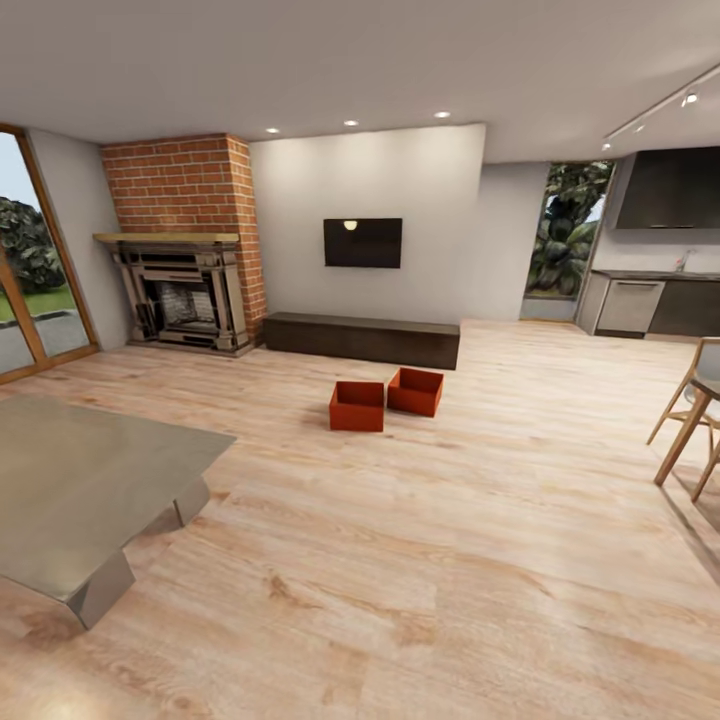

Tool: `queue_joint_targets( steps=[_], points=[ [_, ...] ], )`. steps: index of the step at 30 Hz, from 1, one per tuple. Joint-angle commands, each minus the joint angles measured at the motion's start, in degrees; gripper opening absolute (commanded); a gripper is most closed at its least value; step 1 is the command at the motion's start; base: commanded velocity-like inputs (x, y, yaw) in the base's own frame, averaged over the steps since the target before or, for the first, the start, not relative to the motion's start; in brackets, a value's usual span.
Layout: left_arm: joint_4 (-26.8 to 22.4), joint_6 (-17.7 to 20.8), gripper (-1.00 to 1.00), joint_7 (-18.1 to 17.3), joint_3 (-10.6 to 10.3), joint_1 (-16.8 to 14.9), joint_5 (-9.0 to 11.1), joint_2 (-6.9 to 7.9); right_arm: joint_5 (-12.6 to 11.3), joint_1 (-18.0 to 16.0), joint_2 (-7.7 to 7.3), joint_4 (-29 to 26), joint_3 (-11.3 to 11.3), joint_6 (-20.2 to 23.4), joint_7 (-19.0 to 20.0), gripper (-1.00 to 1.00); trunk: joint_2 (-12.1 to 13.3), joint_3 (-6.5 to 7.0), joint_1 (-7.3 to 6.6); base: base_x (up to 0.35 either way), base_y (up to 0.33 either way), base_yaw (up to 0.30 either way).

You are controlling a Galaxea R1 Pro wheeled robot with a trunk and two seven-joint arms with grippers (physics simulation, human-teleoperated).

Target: Move the two storage containers from the living room to the garage. In the garage, place one container on the floor and stack the other container on top of it (either order is fine).

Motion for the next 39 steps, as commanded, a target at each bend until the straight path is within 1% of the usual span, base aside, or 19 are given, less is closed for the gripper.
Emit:
queue_joint_targets(
  steps=[1, 6, 11, 17, 20, 39],
  points=[
    [-0.04, -0.11, 1.00, 0.03, 0.39, -0.01, 0.01, 0.00, -0.60, -0.06, 0.06, 0.17, 0.48, -0.33, -0.03, 1.00, -0.02, -0.05, 0.03, 0.322, 0.000, 0.000],
    [-0.19, 0.08, 1.00, -0.03, 0.38, -0.01, -0.21, 0.35, -1.18, -0.07, 0.16, 0.17, -0.31, -0.27, 0.00, 1.00, -0.02, -0.05, 0.03, 0.323, 0.000, 0.000],
    [-0.70, 0.17, 1.00, -0.09, 0.31, -0.01, -0.73, 0.26, -1.22, -0.06, 0.02, 0.17, -0.28, -0.33, -0.05, 1.00, -0.02, -0.05, 0.03, 0.324, 0.000, 0.000],
    [-0.74, -0.53, 1.00, 0.04, 0.34, -0.01, -0.22, 0.22, -0.92, -0.06, 0.14, 0.17, -0.18, -0.34, 0.00, 1.00, -0.02, -0.05, 0.03, 0.324, 0.000, 0.000],
    [-0.71, -0.18, 1.00, -0.02, 0.16, -0.01, -0.56, 0.20, -0.89, -0.06, 0.12, 0.17, -0.17, -0.30, 0.10, 1.00, -0.02, -0.05, 0.03, 0.324, 0.000, 0.000],
    [-0.69, 0.10, 1.00, -0.03, -0.05, -0.01, -0.92, 0.03, -0.67, -0.06, 0.10, 0.17, -0.07, -0.35, 0.46, 1.00, -0.02, -0.05, 0.03, 0.324, 0.000, 0.000]
  ],
)
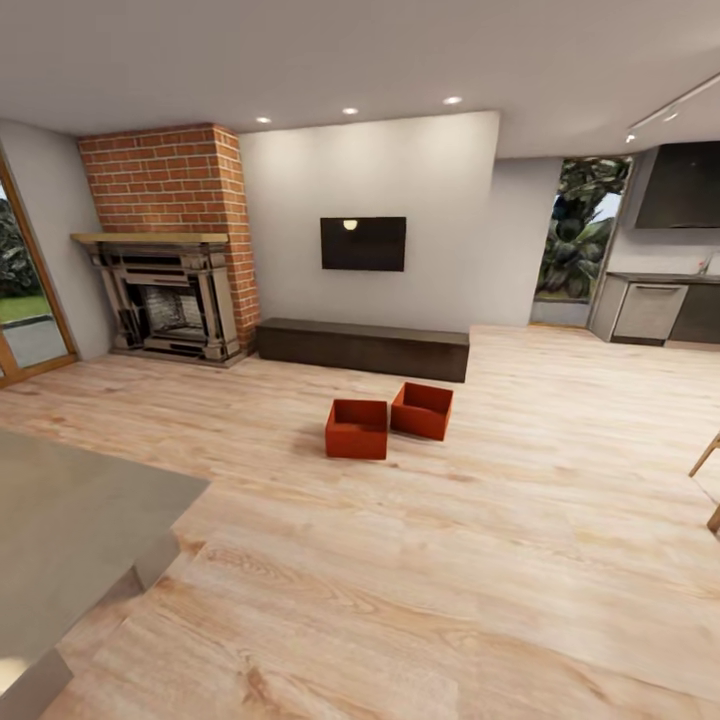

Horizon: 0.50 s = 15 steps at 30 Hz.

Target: Move the two storage containers from the living room to the garage. In the garage, place one container on the floor and stack the other container on top of it (either order is fine).

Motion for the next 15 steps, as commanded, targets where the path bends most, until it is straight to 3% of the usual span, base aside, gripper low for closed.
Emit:
queue_joint_targets(
  steps=[1, 15],
  points=[
    [-0.02, -0.12, 1.00, 0.04, 0.35, -0.01, 0.05, -0.03, -0.58, -0.06, 0.03, 0.17, 0.49, -0.35, -0.01, 1.00, -0.02, -0.05, 0.03, 0.324, 0.000, 0.000],
    [-0.04, -0.83, 1.00, 0.12, 0.35, -0.01, -0.04, -0.12, -0.59, -0.06, 0.03, 0.17, 0.56, -0.34, -0.47, 1.00, -0.02, -0.05, 0.03, 0.324, 0.000, 0.000]
  ],
)
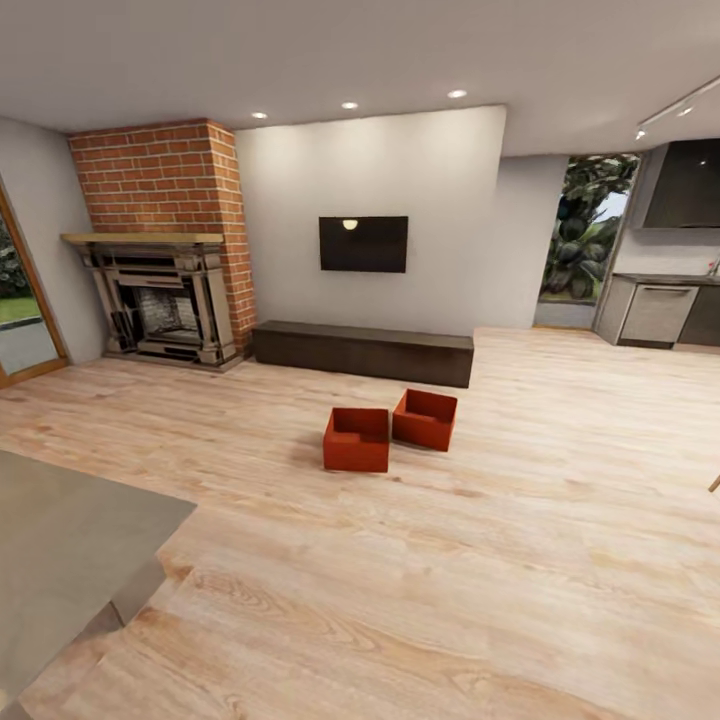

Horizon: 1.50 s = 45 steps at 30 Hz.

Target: Move the two storage containers from the living room to the garage. In the garage, place one container on the floor and stack the other container on top of it (either order is fine).

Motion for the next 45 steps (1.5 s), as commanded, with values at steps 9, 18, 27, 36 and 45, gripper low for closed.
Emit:
queue_joint_targets(
  steps=[9, 18, 27, 36, 45],
  points=[
    [-0.09, -0.14, 1.00, 0.05, 0.39, -0.01, 0.04, -0.02, -0.43, -0.06, -0.13, 0.17, 0.65, -0.35, -0.02, 1.00, -0.02, -0.05, 0.03, 0.324, 0.000, 0.000],
    [-0.11, -0.13, 1.00, -0.03, 0.34, -0.01, -0.05, -0.03, -0.38, -0.06, -0.07, 0.17, 0.77, -0.44, -0.01, 1.00, -0.02, -0.05, 0.03, 0.324, 0.000, 0.000],
    [-0.10, -0.21, 1.00, -0.04, 0.34, -0.01, 0.03, -0.02, -0.38, -0.06, 0.02, 0.17, 0.70, -0.42, -0.02, 1.00, -0.02, -0.05, 0.03, 0.324, 0.000, -0.065],
    [-0.10, -0.21, 1.00, -0.04, 0.35, -0.01, 0.04, -0.02, -0.38, -0.06, 0.03, 0.17, 0.77, -0.36, 0.01, 1.00, -0.02, -0.05, 0.03, 0.324, 0.000, -0.011],
    [-0.10, -0.21, 1.00, -0.04, 0.35, -0.01, 0.04, -0.02, -0.42, -0.06, 0.03, 0.17, 0.73, -0.35, 0.00, 1.00, -0.02, -0.05, 0.03, 0.324, 0.000, -0.001]
  ],
)
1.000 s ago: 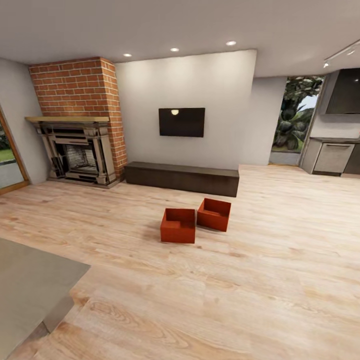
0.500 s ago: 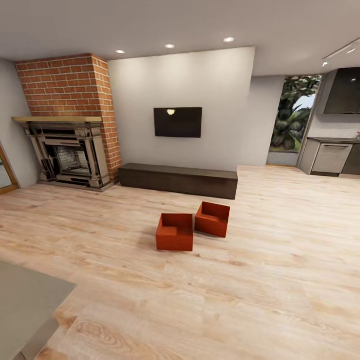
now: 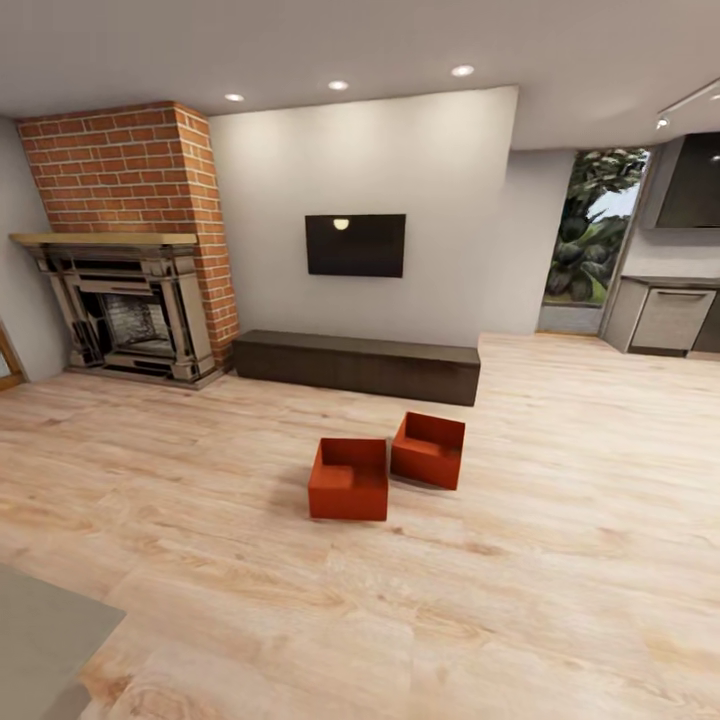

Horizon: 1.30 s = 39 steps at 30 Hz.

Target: Move the two storage containers from the living room to the garage. In the garage, place one container on the floor and stack the other container on top of it (either order is fine).

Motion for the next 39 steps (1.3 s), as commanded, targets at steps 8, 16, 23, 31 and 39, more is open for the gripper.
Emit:
queue_joint_targets(
  steps=[8, 16, 23, 31, 39],
  points=[
    [-0.03, -0.11, 1.00, 0.04, 0.35, -0.01, 0.04, -0.03, -0.56, -0.06, 0.02, 0.17, 0.53, -0.35, 0.04, 1.00, -0.02, -0.05, 0.03, 0.324, 0.000, 0.000],
    [-0.02, -0.11, 1.00, 0.06, 0.35, -0.01, 0.04, -0.03, -0.55, -0.06, 0.00, 0.17, 0.54, -0.35, -0.03, 1.00, -0.02, -0.05, 0.03, 0.324, 0.006, 0.000],
    [-0.02, -0.07, 1.00, 0.04, 0.35, -0.01, 0.08, -0.03, -0.55, -0.06, -0.01, 0.17, 0.54, -0.35, -0.03, 1.00, -0.02, -0.05, 0.03, 0.307, 0.145, 0.000],
    [-0.02, -0.11, 1.00, 0.04, 0.35, -0.01, 0.07, -0.03, -0.55, -0.06, -0.05, 0.17, 0.54, -0.35, -0.04, 1.00, -0.02, -0.05, 0.03, 0.261, 0.168, 0.000],
    [-0.02, -0.07, 1.00, 0.04, 0.32, -0.01, 0.12, 0.05, -0.54, -0.06, 0.01, 0.17, 0.54, -0.35, 0.31, 1.00, -0.02, -0.05, 0.03, 0.297, 0.017, 0.000]
  ],
)
